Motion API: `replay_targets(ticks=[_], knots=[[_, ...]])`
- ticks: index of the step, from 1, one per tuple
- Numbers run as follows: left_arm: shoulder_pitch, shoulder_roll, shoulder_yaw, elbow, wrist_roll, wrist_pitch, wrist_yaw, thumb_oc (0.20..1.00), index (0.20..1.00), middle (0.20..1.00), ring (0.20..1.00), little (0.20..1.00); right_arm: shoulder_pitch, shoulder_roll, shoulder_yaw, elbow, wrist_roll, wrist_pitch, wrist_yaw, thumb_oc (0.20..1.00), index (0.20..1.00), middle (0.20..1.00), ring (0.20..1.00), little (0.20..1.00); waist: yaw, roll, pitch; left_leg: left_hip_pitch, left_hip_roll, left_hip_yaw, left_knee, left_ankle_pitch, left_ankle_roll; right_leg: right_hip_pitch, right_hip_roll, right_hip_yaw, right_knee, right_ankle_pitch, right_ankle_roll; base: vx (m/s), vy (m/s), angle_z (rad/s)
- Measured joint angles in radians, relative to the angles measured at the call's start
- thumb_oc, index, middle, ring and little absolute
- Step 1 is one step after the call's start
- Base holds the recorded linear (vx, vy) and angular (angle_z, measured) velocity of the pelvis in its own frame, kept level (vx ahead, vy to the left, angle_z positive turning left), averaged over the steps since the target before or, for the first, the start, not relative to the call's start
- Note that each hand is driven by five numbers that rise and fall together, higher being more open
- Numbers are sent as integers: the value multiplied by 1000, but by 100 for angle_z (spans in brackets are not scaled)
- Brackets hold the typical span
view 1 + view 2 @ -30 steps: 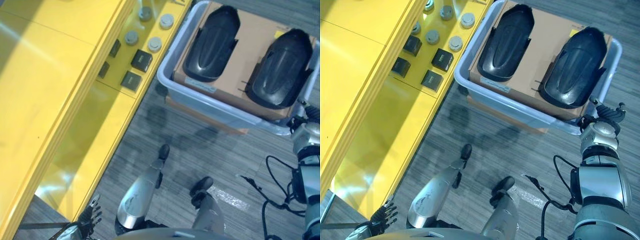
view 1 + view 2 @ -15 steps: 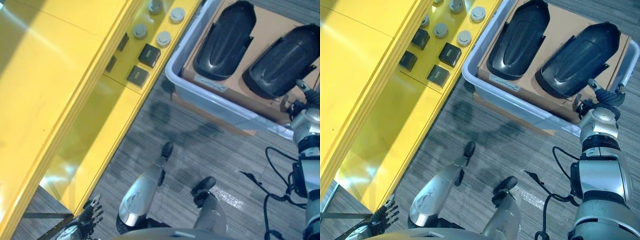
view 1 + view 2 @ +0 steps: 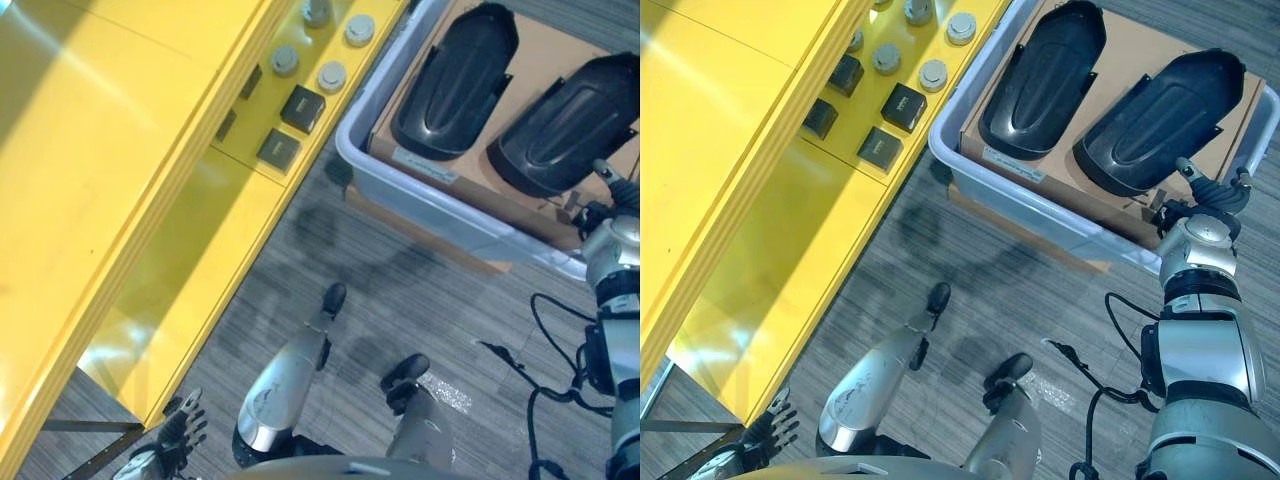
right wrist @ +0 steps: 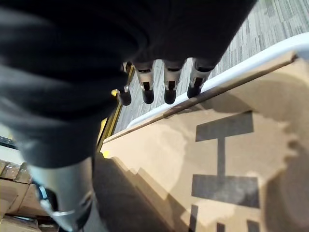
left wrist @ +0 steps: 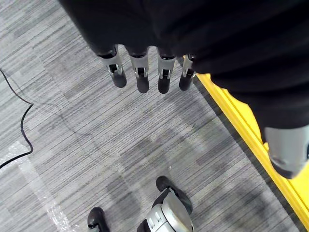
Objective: Move parts from the plastic box to the shelf.
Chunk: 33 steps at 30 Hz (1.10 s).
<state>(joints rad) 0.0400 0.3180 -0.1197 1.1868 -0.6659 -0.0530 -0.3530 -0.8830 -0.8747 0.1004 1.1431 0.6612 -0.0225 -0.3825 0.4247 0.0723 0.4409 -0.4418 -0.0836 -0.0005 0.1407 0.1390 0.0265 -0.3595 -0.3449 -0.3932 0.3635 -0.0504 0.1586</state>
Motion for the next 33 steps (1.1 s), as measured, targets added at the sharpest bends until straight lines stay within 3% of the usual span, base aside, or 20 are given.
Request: replay_targets(ticks=[7, 15, 21, 24, 25, 26, 28, 29, 33], knots=[[13, 0, 0, 0, 0, 2, -2, 1000, 1000, 1000, 1000, 1000, -13, 0, 17, 0, -2, 31, -6, 1000, 1000, 1000, 1000, 1000, 6, 1, -1, 4, -8, -5, -4, 1, -3, 1, -8, 1, 7, -1, -1, 5, 48, 2], [16, 0, -1, -1, 0, 3, -11, 1000, 1000, 1000, 1000, 1000, -38, -2, 46, 25, -53, 109, -13, 1000, 1000, 1000, 1000, 1000, 6, 1, -1, -1, -13, -19, -5, 2, -4, -7, -16, -4, 14, -4, 5, -4, 14, 3], [16, 0, -2, -23, 0, 11, -26, 1000, 1000, 1000, 1000, 1000, -94, -12, 107, 147, -119, 238, 3, 1000, 1000, 1000, 1000, 1000, 26, 2, -1, -5, -13, -27, -4, 3, -5, -12, -15, -10, 27, -15, 5, -7, 10, 3], [16, 1, -2, -38, 0, 11, -28, 1000, 1000, 1000, 1000, 1000, -108, -32, 133, 168, -119, 262, 13, 1000, 1000, 1000, 1000, 1000, 34, 2, -1, -5, -13, -29, -4, 4, -6, -11, -15, -12, 27, -16, 5, -5, 3, 1], [16, 2, -3, -39, 0, 11, -29, 1000, 1000, 1000, 1000, 1000, -111, -39, 133, 169, -119, 270, 16, 827, 827, 827, 827, 827, 37, 2, -1, -5, -13, -30, -4, 4, -6, -10, -15, -13, 27, -16, 5, -5, -12, 5], [16, 5, -3, -38, 0, 12, -30, 1000, 1000, 1000, 1000, 1000, -112, -45, 132, 169, -119, 273, 33, 536, 536, 536, 536, 536, 38, 2, -1, -5, -13, -33, -4, 4, -7, -8, -15, -17, 28, -17, 5, -7, -18, 5], [16, 11, -3, -41, 0, 12, -30, 1000, 1000, 1000, 1000, 1000, -112, -45, 132, 169, -119, 283, 35, 253, 253, 253, 253, 253, 38, 2, -1, -5, -13, -36, -4, 5, -8, -7, -15, -20, 29, -17, 5, -6, -35, 5], [16, 16, -5, -43, 0, 13, -30, 1000, 1000, 1000, 1000, 1000, -112, -47, 132, 169, -119, 283, 34, 200, 200, 200, 200, 200, 37, 2, -1, -5, -13, -39, -4, 6, -9, -7, -15, -21, 30, -17, 4, -6, -50, 3], [17, 27, -7, -60, 0, 12, -29, 1000, 1000, 1000, 1000, 1000, -111, -78, 133, 169, -119, 288, 46, 200, 200, 200, 200, 200, 31, 2, -1, -9, -10, -46, -3, 9, -13, -8, -13, -26, 32, -18, 4, -15, -48, 2]])
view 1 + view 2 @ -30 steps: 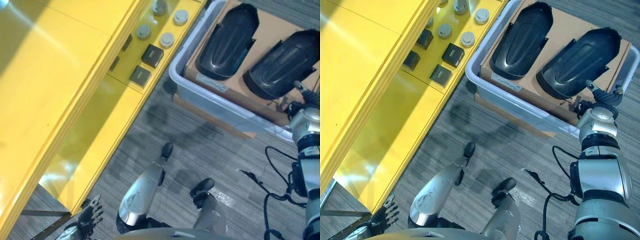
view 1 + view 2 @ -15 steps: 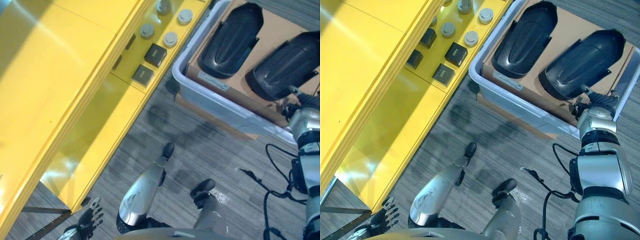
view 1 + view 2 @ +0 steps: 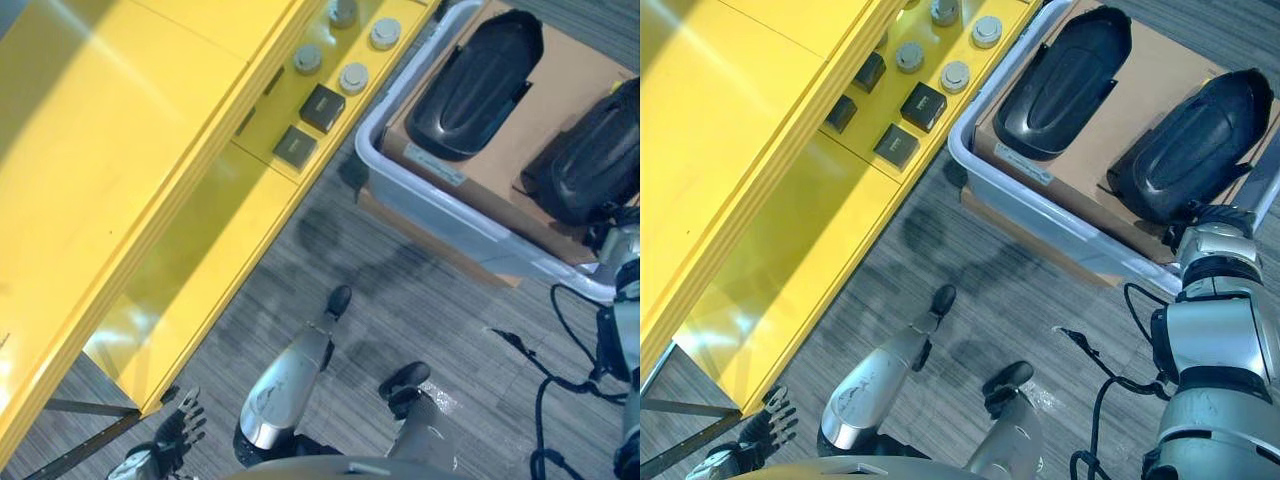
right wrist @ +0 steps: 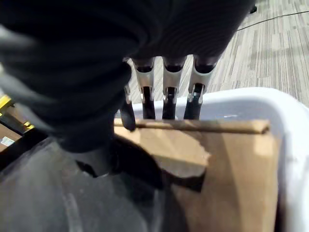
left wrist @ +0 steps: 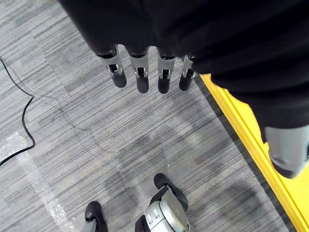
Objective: Move parts from the plastic box to the shelf.
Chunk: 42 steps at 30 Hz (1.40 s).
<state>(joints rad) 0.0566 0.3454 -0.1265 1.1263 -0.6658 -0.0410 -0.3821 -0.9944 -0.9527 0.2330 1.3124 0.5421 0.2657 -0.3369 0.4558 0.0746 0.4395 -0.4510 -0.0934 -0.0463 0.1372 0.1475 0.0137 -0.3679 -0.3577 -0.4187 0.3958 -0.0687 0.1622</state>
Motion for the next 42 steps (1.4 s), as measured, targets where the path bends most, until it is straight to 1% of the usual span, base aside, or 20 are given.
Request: replay_targets(ticks=[8, 11, 15, 17, 18, 19, 21, 24, 25, 26, 27, 29, 31, 33, 34, 36, 37, 39, 41, 42], knots=[[0, 2, 0, -12, -1, -9, -4, 1000, 1000, 1000, 1000, 1000, 7, 2, 0, -9, 0, -1, 41, 200, 200, 200, 200, 200, -22, 2, -2, 10, 17, 1, 0, 5, -4, 12, 24, 1, -3, -3, -8, -16, -72, -3], [2, 4, -1, -13, -2, -34, -27, 1000, 1000, 1000, 1000, 1000, 12, 5, -10, -21, 2, -2, 49, 200, 200, 200, 200, 200, -24, 3, -4, 44, 24, 1, -5, 1, -8, 41, 25, 1, -8, -5, -10, -6, -93, -2], [20, 10, -5, -72, -55, -73, -86, 1000, 1000, 1000, 1000, 1000, 99, 8, -46, -102, 15, -48, 49, 200, 200, 200, 200, 200, -26, -1, -40, 86, 33, 5, -21, 1, -10, 81, 35, 1, -28, -3, -11, 9, -123, -4], [37, 20, -10, -170, -99, -83, -111, 1000, 1000, 1000, 1000, 1000, 158, 14, -68, -161, 24, -52, 44, 200, 200, 200, 200, 200, -37, -13, -72, 98, 37, 7, -27, -5, -10, 94, 38, -2, -37, -3, -11, -6, -125, -3], [60, 36, -24, -275, -130, -78, -118, 1000, 1000, 1000, 1000, 1000, 220, 14, -112, -245, 25, -53, 43, 200, 200, 200, 200, 200, -37, -17, -72, 119, 42, 11, -35, 2, -10, 115, 46, -2, -52, 4, -17, -37, -164, -14], [95, 74, -49, -444, -181, -80, -146, 1000, 1000, 1000, 1000, 1000, 307, 29, -144, -342, 31, -62, 43, 200, 200, 200, 200, 200, -36, -30, -86, 153, 51, 14, -52, -1, -15, 156, 62, -4, -89, 10, -21, 28, -167, -16], [93, 99, -30, -584, -239, -70, -175, 1000, 1000, 1000, 1000, 1000, 421, 72, -206, -455, 37, -69, 44, 200, 200, 200, 200, 200, -49, -58, -131, 173, 63, 19, -66, -1, -19, 178, 80, -4, -122, 21, -23, -7, -139, -17], [69, 120, -1, -676, -274, -54, -209, 1000, 1000, 1000, 1000, 1000, 499, 153, -241, -511, 35, -78, 46, 200, 200, 200, 200, 200, -94, -100, -191, 227, 77, 29, -100, -11, -23, 234, 104, -1, -186, 35, -27, 61, -118, -16], [64, 120, 5, -706, -274, -41, -215, 1000, 1000, 1000, 1000, 1000, 531, 170, -248, -548, 28, -80, 44, 200, 200, 200, 200, 200, -106, -103, -193, 258, 78, 31, -113, -11, -24, 266, 108, -1, -203, 39, -26, 43, -86, -12], [65, 120, 8, -736, -276, -26, -228, 1000, 1000, 1000, 1000, 1000, 568, 191, -253, -572, 18, -87, 46, 200, 200, 200, 200, 200, -111, -112, -218, 272, 78, 36, -124, -11, -26, 278, 115, 7, -223, 44, -28, 46, -81, -34], [60, 121, 14, -831, -295, 50, -238, 1000, 1000, 1000, 1000, 1000, 610, 234, -254, -626, -6, -92, 49, 200, 200, 200, 200, 200, -123, -123, -246, 300, 87, 59, -143, -12, -27, 303, 131, 25, -266, 64, -28, 24, -59, -39], [24, 104, 2, -856, -313, 101, -264, 1000, 1000, 1000, 1000, 1000, 620, 258, -239, -639, -23, -96, 70, 200, 200, 200, 200, 200, -138, -120, -272, 307, 93, 75, -152, -10, -30, 315, 143, 32, -303, 88, -28, 18, -38, -34], [-21, 99, -24, -885, -314, 179, -243, 1000, 1000, 1000, 1000, 1000, 629, 286, -212, -660, -40, -96, 67, 200, 200, 200, 200, 200, -160, -112, -279, 316, 97, 76, -158, -8, -31, 337, 155, 36, -342, 106, -30, 53, -44, -10], [-133, 87, -89, -906, -313, 292, -159, 1000, 1000, 1000, 1000, 1000, 627, 346, -128, -692, -45, -87, 51, 200, 200, 200, 200, 200, -191, -104, -287, 347, 103, 87, -161, -13, -32, 370, 162, 45, -366, 114, -31, 37, -24, -17], [-174, 88, -136, -923, -314, 329, -136, 1000, 1000, 1000, 1000, 1000, 628, 384, -84, -737, -46, -78, 53, 200, 200, 200, 200, 200, -186, -101, -294, 368, 106, 102, -173, -13, -32, 385, 166, 58, -376, 121, -29, 21, -7, -28], [-243, 45, -160, -930, -316, 364, -118, 1000, 1000, 1000, 1000, 1000, 627, 412, -43, -781, -51, -80, 76, 200, 200, 200, 200, 200, -210, -92, -305, 372, 106, 107, -176, -13, -33, 393, 170, 63, -394, 132, -30, 27, 0, -19], [-305, 15, -213, -913, -343, 459, -75, 1000, 1000, 1000, 1000, 1000, 604, 445, 30, -793, -72, -80, 75, 200, 200, 200, 200, 200, -220, -81, -312, 384, 107, 118, -180, -13, -31, 405, 173, 73, -410, 144, -30, 20, 7, -17], [-350, -18, -275, -885, -363, 537, -52, 1000, 1000, 1000, 1000, 1000, 576, 486, 81, -785, -79, -75, 74, 200, 200, 200, 200, 200, -228, -68, -320, 393, 107, 129, -181, -16, -32, 408, 174, 83, -412, 146, -30, 14, 5, -17], [-366, -46, -297, -868, -382, 594, -25, 1000, 1000, 1000, 1000, 1000, 567, 501, 89, -776, -79, -75, 73, 200, 200, 200, 200, 200, -241, -63, -323, 394, 107, 131, -185, -17, -33, 407, 173, 84, -415, 146, -31, 10, 1, -6], [-408, -55, -375, -826, -396, 659, 48, 1000, 1000, 1000, 1000, 1000, 527, 532, 142, -729, -80, -74, 69, 200, 200, 200, 200, 200, -255, -60, -326, 405, 109, 141, -189, -17, -33, 409, 174, 94, -417, 148, -33, 8, -3, -17]])
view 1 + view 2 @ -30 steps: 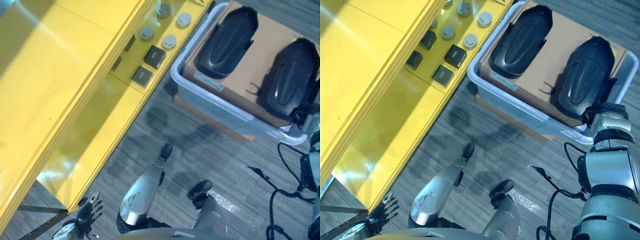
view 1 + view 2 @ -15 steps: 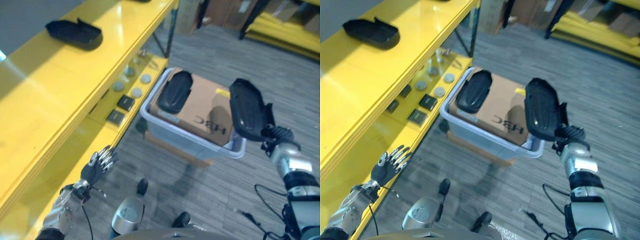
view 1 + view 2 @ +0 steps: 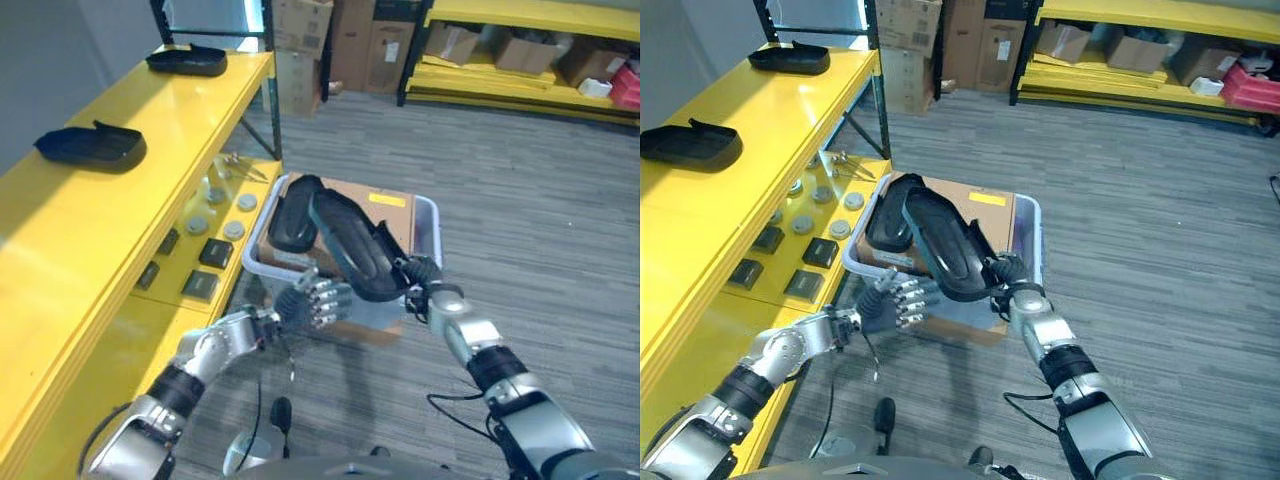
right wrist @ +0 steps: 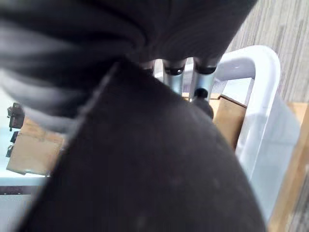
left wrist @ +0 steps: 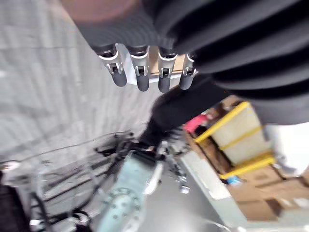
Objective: Move parts from the plastic box to the shelf.
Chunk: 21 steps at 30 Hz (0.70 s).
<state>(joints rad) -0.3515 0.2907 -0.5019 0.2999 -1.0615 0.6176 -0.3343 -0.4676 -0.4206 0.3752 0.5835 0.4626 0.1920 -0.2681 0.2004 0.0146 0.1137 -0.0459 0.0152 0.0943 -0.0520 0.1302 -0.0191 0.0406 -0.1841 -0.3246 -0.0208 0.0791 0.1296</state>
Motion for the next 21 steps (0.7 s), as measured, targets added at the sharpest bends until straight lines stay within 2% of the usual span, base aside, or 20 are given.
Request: replay_targets(ticks=[4, 12, 18, 21], knots=[[-47, -39, -38, 79, -18, 57, 79, 1000, 1000, 1000, 1000, 1000, -26, 28, 58, 24, 0, 0, 3, 200, 200, 200, 200, 200, -28, 0, -2, 18, 1, 19, -2, 2, 10, 14, 1, 16, -9, 5, -1, 10, -6, -13], [-72, -29, -94, 81, -29, 44, 161, 1000, 1000, 1000, 1000, 1000, -27, 26, 89, 25, -2, -1, 3, 200, 200, 200, 200, 200, -43, 4, -5, 32, 3, 30, -3, -9, 5, 24, 3, 27, -10, 5, -1, 10, 4, -4], [-86, -50, -94, 81, -109, -20, 265, 1000, 1000, 1000, 1000, 1000, -27, 42, 115, 24, -73, -1, 28, 200, 200, 200, 200, 200, -44, 6, -9, 45, 3, 41, -3, -14, 2, 30, 2, 38, -10, 7, 0, 22, 11, -5], [-86, -62, -88, 86, -93, -99, 326, 1000, 1000, 1000, 1000, 1000, -28, 56, 132, 13, -101, -1, 51, 200, 200, 200, 200, 200, -45, 6, -13, 47, 3, 43, -3, -15, 1, 30, 2, 39, -10, 7, 0, 9, 2, -1]])
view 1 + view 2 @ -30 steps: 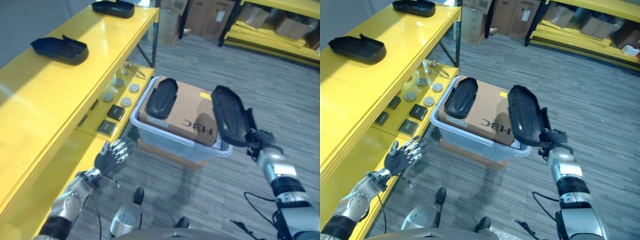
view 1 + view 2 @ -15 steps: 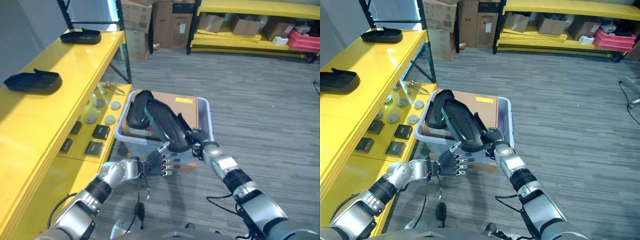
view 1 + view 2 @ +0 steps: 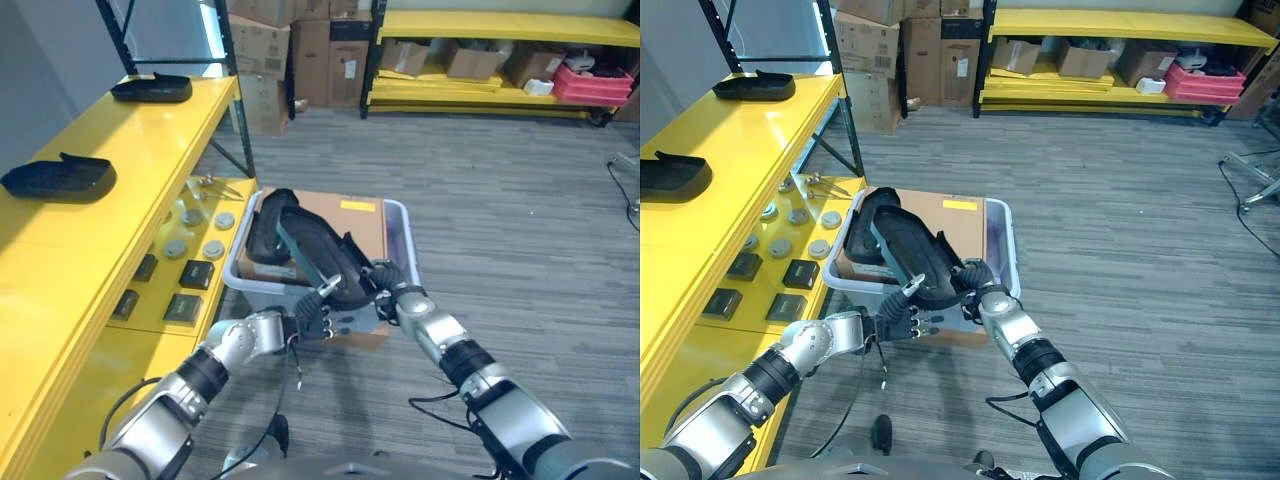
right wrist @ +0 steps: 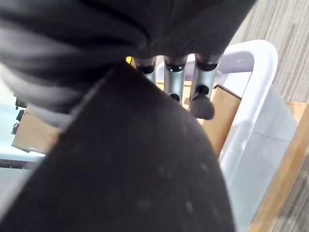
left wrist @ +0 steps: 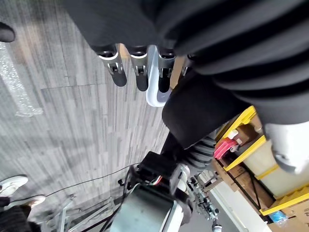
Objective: Move parts from the plastic box to the shelf.
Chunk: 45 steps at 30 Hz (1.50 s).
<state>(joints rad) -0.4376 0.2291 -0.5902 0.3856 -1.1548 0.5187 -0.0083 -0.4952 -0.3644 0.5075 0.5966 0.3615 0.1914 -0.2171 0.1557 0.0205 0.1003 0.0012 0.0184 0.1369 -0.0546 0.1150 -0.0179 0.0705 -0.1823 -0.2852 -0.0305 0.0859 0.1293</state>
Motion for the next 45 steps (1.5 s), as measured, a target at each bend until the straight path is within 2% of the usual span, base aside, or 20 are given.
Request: replay_targets(ticks=[3, 9, 13, 14, 17, 26, 27, 28, 39, 45], knots=[[0, -2, 9, 1, 45, -53, 22, 1000, 1000, 1000, 1000, 1000, 0, 4, 10, -12, -16, 3, 23, 200, 200, 200, 200, 200, 2, 1, -1, 1, 0, 0, 0, 0, 0, 1, 0, 0, 0, 0, 0, 0, 0, 0], [0, -7, 20, 0, 141, -82, 32, 1000, 1000, 1000, 1000, 1000, -2, 2, 21, -16, -55, 10, 36, 200, 200, 200, 200, 200, 4, 2, -1, 8, 0, 2, 0, 4, 6, 7, -1, 0, -6, 1, 0, 5, 1, 0], [-1, -16, 21, 19, 304, -133, 69, 1000, 1000, 1000, 1000, 1000, -2, 3, 36, -22, -63, 37, 47, 200, 200, 200, 200, 200, 2, 2, -15, 18, 0, 4, -2, -3, -2, 20, 0, 1, -15, 5, 0, 0, 0, 0], [-4, -11, 21, 19, 375, -135, 68, 1000, 1000, 1000, 1000, 1000, -2, 2, 38, -22, -70, 39, 49, 200, 200, 200, 200, 200, 2, 2, -17, 18, 1, 5, -1, -2, -2, 21, 1, 1, -16, 6, 0, 0, 0, 0], [-13, 3, 22, 19, 451, -135, 66, 1000, 1000, 1000, 1000, 1000, -2, 4, 40, -22, -94, 46, 62, 200, 200, 200, 200, 200, 3, 2, -17, 19, 2, 5, -1, -2, -2, 21, 2, 1, -18, 6, 0, 0, 0, 0], [-20, 10, 27, 19, 493, -135, 36, 1000, 1000, 1000, 1000, 1000, -2, 5, 51, -28, -134, 53, 78, 200, 200, 200, 200, 200, 3, 2, -17, 23, 2, 11, -1, -2, -1, 31, 2, 1, -33, 13, 4, 0, 1, 0], [-23, 15, 25, 19, 504, -134, 24, 388, 388, 388, 388, 388, -2, 4, 55, -28, -134, 53, 77, 200, 200, 200, 200, 200, 3, 2, -17, 29, 2, 11, -2, -2, -1, 34, 2, 1, -36, 13, 5, 0, 0, 0], [-26, 19, 24, 18, 513, -134, 17, 200, 200, 200, 200, 200, -2, 4, 62, -29, -135, 53, 77, 200, 200, 200, 200, 200, 3, 2, -17, 33, 2, 12, -4, -4, -3, 37, 2, 2, -37, 12, 5, 1, 10, -3], [-49, 68, -5, 16, 553, -79, 32, 200, 200, 200, 200, 200, -2, 2, 71, -30, -135, 59, 78, 200, 200, 200, 200, 200, -3, 2, -17, 37, 2, 20, -13, -1, 0, 35, 3, 5, -42, 16, 2, -1, 0, 0], [-49, 74, -19, 17, 568, -76, 32, 200, 200, 200, 200, 200, -2, 1, 78, -30, -134, 60, 75, 200, 200, 200, 200, 200, -1, 2, -17, 38, 2, 22, -16, 2, 4, 36, 4, 5, -47, 17, 1, 0, 0, 0]])
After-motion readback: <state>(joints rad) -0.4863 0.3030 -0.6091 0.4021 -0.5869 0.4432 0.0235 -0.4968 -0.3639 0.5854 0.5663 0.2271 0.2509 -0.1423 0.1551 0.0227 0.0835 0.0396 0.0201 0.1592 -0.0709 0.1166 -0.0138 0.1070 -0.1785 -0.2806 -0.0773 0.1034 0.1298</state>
